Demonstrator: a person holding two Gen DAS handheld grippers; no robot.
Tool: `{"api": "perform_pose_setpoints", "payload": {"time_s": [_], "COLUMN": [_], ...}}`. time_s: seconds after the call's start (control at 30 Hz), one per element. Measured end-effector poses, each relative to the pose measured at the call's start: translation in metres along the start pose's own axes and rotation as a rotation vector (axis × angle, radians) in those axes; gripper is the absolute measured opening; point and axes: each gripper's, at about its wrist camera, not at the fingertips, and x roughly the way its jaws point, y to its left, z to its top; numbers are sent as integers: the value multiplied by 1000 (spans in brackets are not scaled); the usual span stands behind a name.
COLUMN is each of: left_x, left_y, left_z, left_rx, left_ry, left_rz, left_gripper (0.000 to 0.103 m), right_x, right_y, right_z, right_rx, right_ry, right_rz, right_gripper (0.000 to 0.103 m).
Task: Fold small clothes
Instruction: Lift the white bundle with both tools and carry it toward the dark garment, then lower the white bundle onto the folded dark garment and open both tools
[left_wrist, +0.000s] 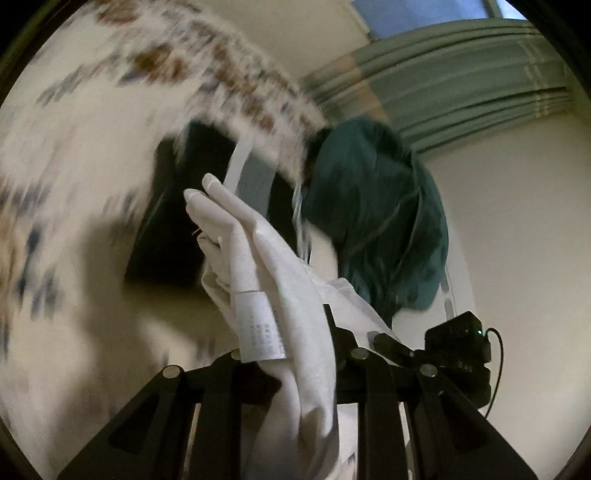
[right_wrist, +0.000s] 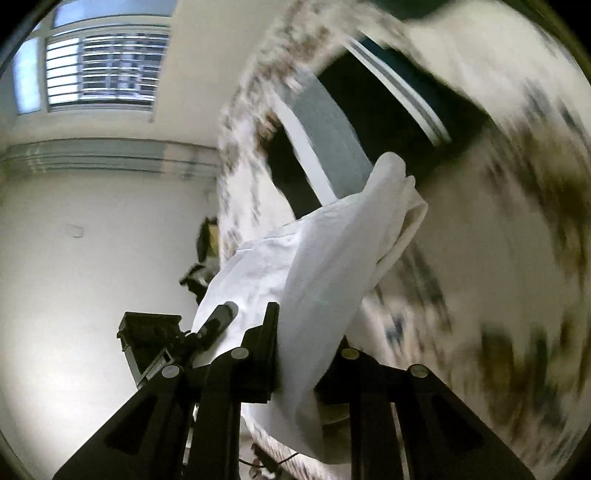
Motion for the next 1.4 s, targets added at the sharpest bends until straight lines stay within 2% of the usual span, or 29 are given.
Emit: {"api": "perform_pose_setpoints", "payload": {"time_s": [0.07,0.17,0.27,0.4,0.47,0.53,0.6,0.63,0.67,0.7,0.73,0.77,0.8,0.83,0.87,0.93,0.97,1.0,1.13,1.27,1.4], "left_x": [24,61,102,149,149,143,137,135,131,126,125,123,119,118,115,108,103,98,75,32,-7], "left_y": [-7,-3,27,73,81,83,80,76,67,56,50,40,26,20,8,-4,-13,-20,-42,-79,-123], "left_z": [48,92,105,91,83,80,79,78,76,72,71,67,60,56,49,37,30,23,7,-11,-32], "left_rx": [32,79,85,46,48,47,43,53,86,124,151,185,241,273,315,362,378,388,386,380,390], "left_ry": [-33,-49,-21,89,98,108,128,130,126,117,112,107,97,85,71,56,47,49,40,-28,-77], "left_rz": [-11,-3,35,118,110,101,132,157,216,291,347,414,498,556,641,723,758,779,810,816,806], "left_gripper": [17,17,17,18,20,21,22,23,28,30,37,50,59,85,103,103,103,103,103,103,103], "right_x": [4,18,45,90,101,103,103,101,100,99,97,93,90,87,86,83,82,78,44,5,-42], "right_y": [19,35,24,-24,-45,-53,-57,-55,-50,-47,-39,-29,-19,-15,-4,9,14,19,43,77,118], "right_z": [53,122,180,222,227,225,220,217,214,210,208,199,190,182,170,149,140,130,92,61,14], "right_rx": [-41,-98,-137,-99,-72,-66,-69,-85,-118,-143,-185,-240,-288,-316,-374,-441,-455,-463,-426,-433,-448], "right_ry": [-30,-60,-68,-17,1,7,17,26,27,20,0,-26,-49,-61,-83,-114,-123,-133,-209,-280,-330], "right_rz": [10,-9,-46,-149,-170,-163,-170,-213,-271,-326,-422,-514,-596,-654,-756,-879,-918,-942,-980,-1001,-1000], "right_gripper": [17,17,17,17,17,17,18,21,31,49,57,67,78,86,95,99,103,103,103,103,103]}}
